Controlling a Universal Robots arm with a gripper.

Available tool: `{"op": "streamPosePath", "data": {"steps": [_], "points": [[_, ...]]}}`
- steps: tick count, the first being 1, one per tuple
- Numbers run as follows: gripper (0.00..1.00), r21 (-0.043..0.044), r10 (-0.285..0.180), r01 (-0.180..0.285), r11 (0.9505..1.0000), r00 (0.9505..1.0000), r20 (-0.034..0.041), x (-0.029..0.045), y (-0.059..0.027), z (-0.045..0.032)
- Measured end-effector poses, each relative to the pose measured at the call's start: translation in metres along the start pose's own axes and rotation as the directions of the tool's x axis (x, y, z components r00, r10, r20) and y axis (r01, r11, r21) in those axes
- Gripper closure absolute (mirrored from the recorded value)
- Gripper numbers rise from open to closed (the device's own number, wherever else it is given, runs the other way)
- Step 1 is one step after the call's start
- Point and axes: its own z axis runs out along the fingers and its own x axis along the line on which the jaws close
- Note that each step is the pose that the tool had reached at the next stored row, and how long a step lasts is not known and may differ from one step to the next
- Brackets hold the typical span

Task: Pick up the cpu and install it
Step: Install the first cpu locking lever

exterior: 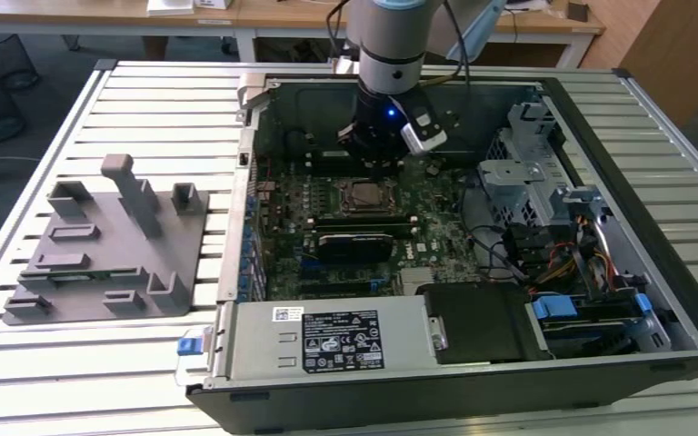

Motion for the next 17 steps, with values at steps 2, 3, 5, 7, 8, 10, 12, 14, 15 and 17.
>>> {"op": "streamPosePath", "data": {"steps": [2, 3, 5, 7, 8, 10, 12, 14, 15, 17], "points": [[0.89, 0.0016, 0.0, 0.0, 1.0, 1.0, -0.0017, 0.0, 0.0, -0.0041], [0.89, 0.0017, 0.0, 0.0, 1.0, 1.0, -0.0021, 0.0, 0.0001, -0.006], [0.89, 0.0018, 0.0, 0.0, 1.0, 1.0, -0.0025, 0.0, 0.0002, -0.0083], [0.89, 0.0017, 0.0, 0.0, 1.0, 1.0, -0.0027, 0.0, -0.0005, -0.0084], [0.89, 0.0019, 0.0, 0.0, 1.0, 1.0, -0.0028, 0.0, -0.0013, -0.0085], [0.89, 0.0018, 0.0, 0.0, 1.0, 1.0, -0.0026, 0.0001, -0.0026, -0.0084], [0.89, 0.0017, 0.0, 0.0, 1.0, 1.0, -0.0026, 0.0001, -0.0036, -0.0084], [0.89, 0.0017, 0.0, 0.0, 1.0, 1.0, -0.0026, 0.0002, -0.004, -0.0083], [0.89, 0.0017, 0.0, 0.0, 1.0, 1.0, -0.0026, 0.0002, -0.0042, -0.0083], [0.89, 0.0019, 0.0, 0.0, 1.0, 1.0, -0.0027, 0.0002, -0.0047, -0.0084]]}}
